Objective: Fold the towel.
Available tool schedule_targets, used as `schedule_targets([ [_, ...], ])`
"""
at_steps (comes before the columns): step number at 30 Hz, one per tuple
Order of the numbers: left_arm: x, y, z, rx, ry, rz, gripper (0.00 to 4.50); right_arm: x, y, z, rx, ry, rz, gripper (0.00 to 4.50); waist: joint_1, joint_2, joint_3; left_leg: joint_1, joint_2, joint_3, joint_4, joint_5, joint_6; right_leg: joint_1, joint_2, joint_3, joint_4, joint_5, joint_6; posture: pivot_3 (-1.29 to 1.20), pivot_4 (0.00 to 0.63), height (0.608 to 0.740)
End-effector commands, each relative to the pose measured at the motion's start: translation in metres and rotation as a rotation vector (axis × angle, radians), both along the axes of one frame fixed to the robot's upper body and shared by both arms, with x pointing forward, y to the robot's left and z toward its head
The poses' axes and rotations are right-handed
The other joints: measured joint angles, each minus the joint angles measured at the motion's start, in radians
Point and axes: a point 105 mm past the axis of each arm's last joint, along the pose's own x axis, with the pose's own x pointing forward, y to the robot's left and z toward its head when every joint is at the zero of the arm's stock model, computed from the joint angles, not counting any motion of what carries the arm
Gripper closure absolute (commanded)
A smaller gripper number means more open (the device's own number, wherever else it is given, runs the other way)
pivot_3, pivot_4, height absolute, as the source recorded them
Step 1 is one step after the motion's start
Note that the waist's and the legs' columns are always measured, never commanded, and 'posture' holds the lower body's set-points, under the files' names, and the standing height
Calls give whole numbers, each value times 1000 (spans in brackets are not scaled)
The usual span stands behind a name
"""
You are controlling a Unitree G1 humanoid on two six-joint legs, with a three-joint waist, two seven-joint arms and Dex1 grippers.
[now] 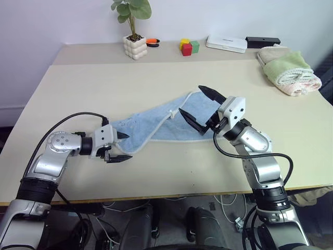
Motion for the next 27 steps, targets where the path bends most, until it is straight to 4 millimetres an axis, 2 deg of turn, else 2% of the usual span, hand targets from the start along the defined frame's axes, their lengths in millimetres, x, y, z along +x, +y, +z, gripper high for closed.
schedule_targets([
  [1,2,-2,-7,33,3,-14,2408,-4,-5,10,16,-59,-24,0,3,0,0,0,0,0,0,0,0,0,0,0,0,0,0,0,150,740],
  [5,4,-3,-6,24,1,-21,4461,-4,-7,8,16,-58,-36,0,2,0,0,1,0,0,1,0,0,1,0,0,0,-1,-1,0,150,740],
  [8,3,-2,0,1,4,-26,4461,-3,-7,5,18,-53,-40,0,0,0,0,1,0,0,1,0,0,1,0,0,0,-1,-1,0,150,740],
  [13,-2,1,26,-117,7,-38,4461,1,-7,2,19,-47,-44,0,-1,0,0,0,0,0,0,1,1,1,0,0,0,0,0,0,150,740],
  [19,-12,16,61,-267,-11,-33,4461,22,-16,-3,9,-3,-110,0,-7,0,0,0,0,0,0,1,2,0,0,0,0,0,0,0,150,740],
  [24,-36,22,69,-326,25,-71,4461,48,-29,-15,-95,37,-229,0,-22,0,0,0,0,0,0,1,2,1,0,0,0,0,0,0,150,740],
  [27,-49,23,66,-335,62,-91,4461,63,-37,-19,-146,57,-294,0,-24,0,0,0,0,0,-1,1,1,0,0,0,0,-1,-2,0,150,740],
])
